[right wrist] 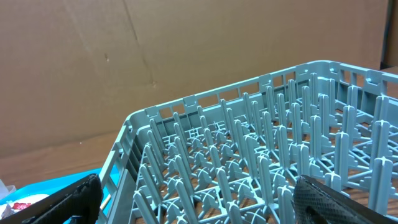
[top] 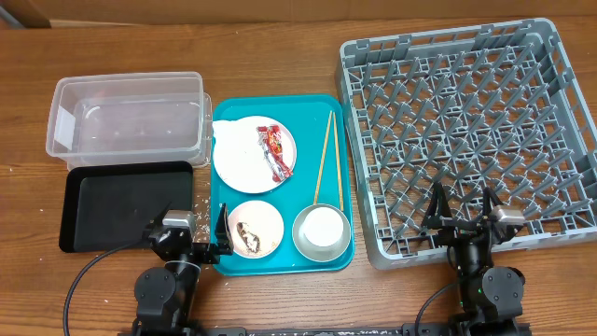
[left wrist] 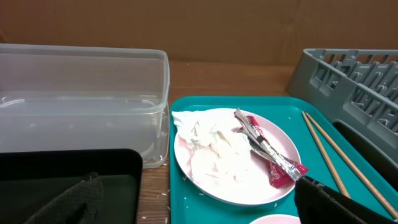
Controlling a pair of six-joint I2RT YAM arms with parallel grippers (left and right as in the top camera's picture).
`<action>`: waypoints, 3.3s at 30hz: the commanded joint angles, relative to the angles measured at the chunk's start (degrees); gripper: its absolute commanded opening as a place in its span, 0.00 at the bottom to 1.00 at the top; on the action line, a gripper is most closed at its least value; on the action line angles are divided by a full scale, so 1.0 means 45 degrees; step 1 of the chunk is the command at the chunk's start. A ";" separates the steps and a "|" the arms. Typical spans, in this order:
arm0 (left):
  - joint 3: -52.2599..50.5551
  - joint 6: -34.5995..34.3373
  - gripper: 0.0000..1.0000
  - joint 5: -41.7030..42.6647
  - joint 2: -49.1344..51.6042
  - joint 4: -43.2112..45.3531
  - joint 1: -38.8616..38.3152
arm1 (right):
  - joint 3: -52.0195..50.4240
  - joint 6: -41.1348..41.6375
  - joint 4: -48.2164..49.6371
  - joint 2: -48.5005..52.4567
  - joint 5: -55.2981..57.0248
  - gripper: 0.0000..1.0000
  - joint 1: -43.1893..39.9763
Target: Sort waste into correct bins and load items into the dishwasher
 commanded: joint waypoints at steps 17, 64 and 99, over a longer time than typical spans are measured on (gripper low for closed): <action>-0.0044 -0.0131 1.00 0.0078 -0.0112 0.0015 0.0053 | -0.0131 0.0039 0.0053 -0.0126 -0.0005 1.00 -0.0039; -0.0044 -0.1263 1.00 0.1749 -0.0112 0.0083 0.0053 | -0.0131 0.0044 -0.0136 -0.0126 -0.2098 1.00 -0.0034; 1.1414 -0.2924 1.00 0.9549 1.0477 -0.6805 0.0053 | 1.2381 -0.0107 -1.0049 0.7626 -0.6994 1.00 -0.0024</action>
